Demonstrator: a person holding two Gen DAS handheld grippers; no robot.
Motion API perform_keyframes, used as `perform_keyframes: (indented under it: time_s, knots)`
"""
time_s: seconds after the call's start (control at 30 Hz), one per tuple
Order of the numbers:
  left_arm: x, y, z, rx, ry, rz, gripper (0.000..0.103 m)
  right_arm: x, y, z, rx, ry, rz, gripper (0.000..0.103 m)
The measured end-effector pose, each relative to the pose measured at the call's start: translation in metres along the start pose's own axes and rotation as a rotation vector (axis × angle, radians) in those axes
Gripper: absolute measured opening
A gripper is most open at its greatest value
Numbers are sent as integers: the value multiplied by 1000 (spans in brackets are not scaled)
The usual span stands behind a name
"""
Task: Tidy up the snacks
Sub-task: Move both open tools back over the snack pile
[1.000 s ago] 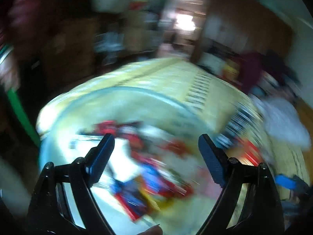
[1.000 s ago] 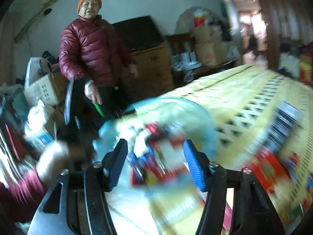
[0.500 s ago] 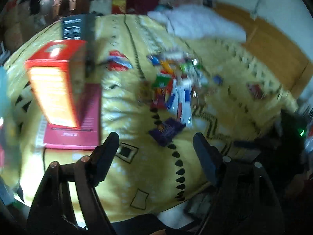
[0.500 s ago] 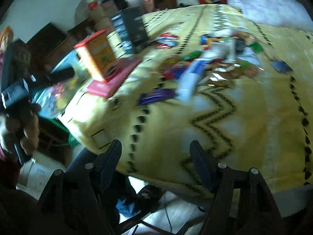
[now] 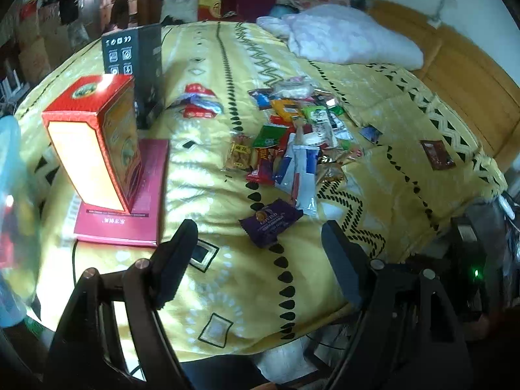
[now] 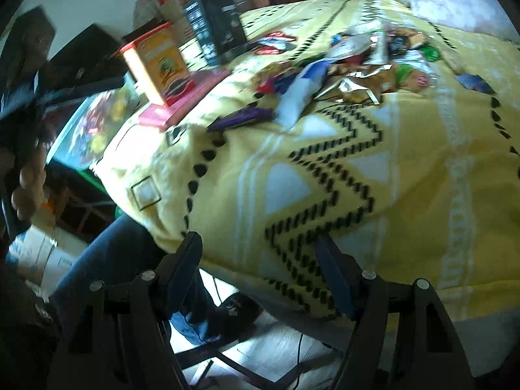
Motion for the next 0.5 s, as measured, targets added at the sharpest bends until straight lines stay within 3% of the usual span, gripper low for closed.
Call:
perform_keyframes:
  time_s: [0.37,0.5]
  knots:
    - [16,-16,7,-15,-10,60,80,-11,7,4,-11,-11,-36,76]
    - [0,-11,2,-13,-4,33,80,-8,8,5,-12,-10,-31,76]
Point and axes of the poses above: each gripper's, at about its wrist camera, not at the fingertips, and x roughly against the way its jaws point, z to its right, y to its underside, the point moved 6 cm from there along -x, roughly the way its jaws point, and after that the axes turned 6 degrees about y, right-handed, at the moved point
